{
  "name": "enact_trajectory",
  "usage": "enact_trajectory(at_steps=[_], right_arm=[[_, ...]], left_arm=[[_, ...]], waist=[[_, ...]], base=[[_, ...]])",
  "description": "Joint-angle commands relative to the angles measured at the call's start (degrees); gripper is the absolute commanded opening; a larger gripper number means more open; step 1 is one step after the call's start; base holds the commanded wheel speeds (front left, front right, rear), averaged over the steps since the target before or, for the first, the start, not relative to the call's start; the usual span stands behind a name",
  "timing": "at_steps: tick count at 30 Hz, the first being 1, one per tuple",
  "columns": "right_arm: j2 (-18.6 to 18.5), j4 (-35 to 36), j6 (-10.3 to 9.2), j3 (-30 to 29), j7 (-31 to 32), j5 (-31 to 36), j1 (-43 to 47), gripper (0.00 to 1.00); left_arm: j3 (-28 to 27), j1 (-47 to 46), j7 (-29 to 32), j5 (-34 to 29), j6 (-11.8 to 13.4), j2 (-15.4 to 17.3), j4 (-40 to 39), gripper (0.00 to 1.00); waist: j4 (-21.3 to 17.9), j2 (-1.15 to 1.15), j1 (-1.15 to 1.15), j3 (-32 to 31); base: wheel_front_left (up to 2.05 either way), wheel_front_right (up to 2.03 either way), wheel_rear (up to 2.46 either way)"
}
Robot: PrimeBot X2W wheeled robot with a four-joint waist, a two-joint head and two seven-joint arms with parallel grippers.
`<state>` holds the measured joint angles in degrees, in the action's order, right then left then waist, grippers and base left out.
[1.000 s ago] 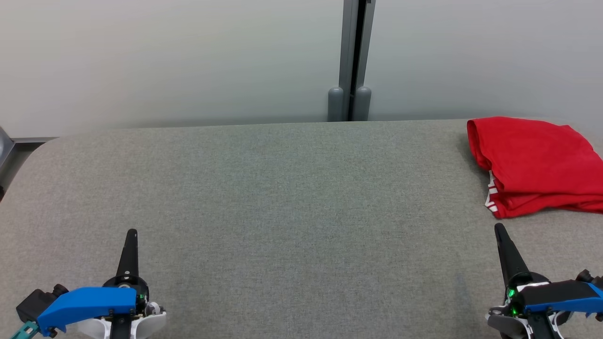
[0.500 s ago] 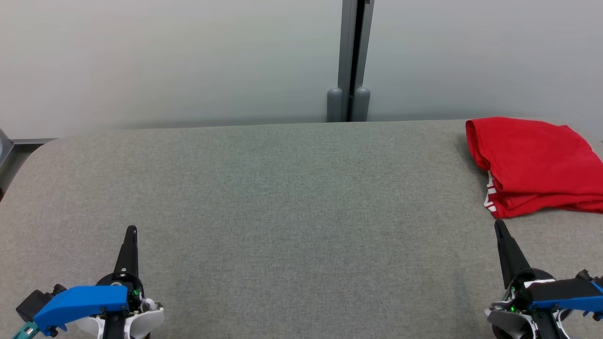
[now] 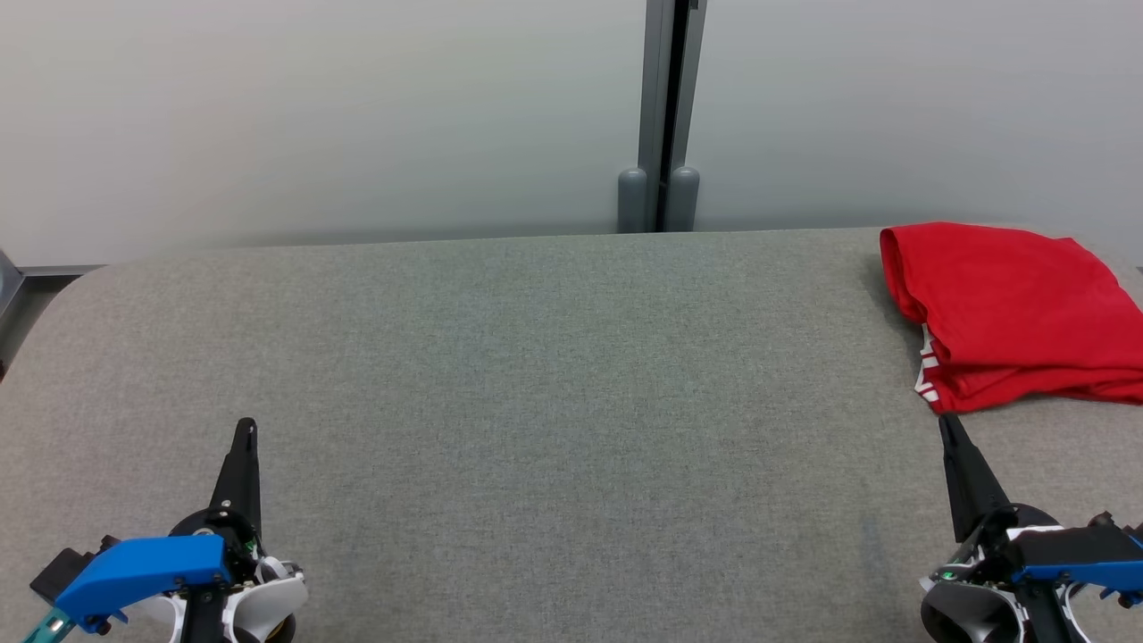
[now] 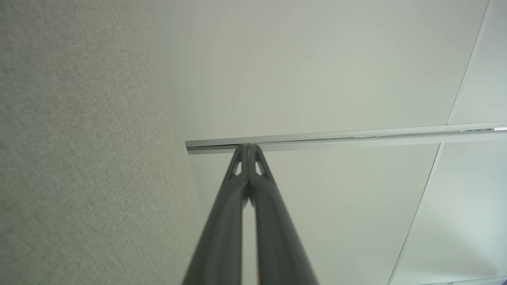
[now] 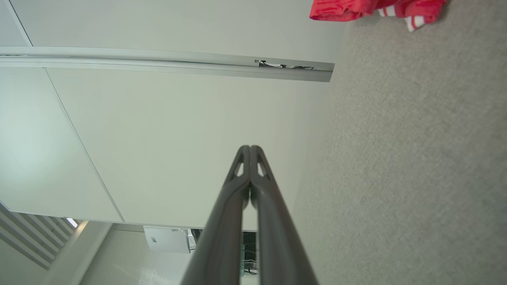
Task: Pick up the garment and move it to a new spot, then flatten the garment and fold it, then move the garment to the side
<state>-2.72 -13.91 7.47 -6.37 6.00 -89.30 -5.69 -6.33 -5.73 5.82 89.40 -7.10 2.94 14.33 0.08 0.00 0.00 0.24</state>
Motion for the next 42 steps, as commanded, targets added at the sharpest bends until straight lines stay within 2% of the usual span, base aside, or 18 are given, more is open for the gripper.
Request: enact_trajectory(at_steps=[1, 8, 42], right_arm=[[-0.28, -0.11, 0.04, -0.20, 0.24, -0.86, -0.73, 0.00], [-0.28, -0.20, 0.04, -0.28, 0.71, -3.42, -0.93, 0.00], [-0.28, -0.18, 0.04, -0.25, 0.70, -3.18, -0.92, 0.00]], left_arm=[[-0.11, -0.63, 0.33, 0.67, -0.53, -0.09, -0.32, 0.00], [-0.34, -0.82, 0.99, 3.30, -0.68, -0.11, -0.40, 0.00], [-0.31, -0.78, 0.94, 3.08, -0.66, -0.11, -0.38, 0.00]], waist=[[0.00, 0.00, 0.00, 0.00], [-0.08, 0.00, 0.00, -0.06], [-0.08, 0.00, 0.00, -0.06]], base=[[0.00, 0.00, 0.00], [0.00, 0.00, 0.00], [0.00, 0.00, 0.00]])
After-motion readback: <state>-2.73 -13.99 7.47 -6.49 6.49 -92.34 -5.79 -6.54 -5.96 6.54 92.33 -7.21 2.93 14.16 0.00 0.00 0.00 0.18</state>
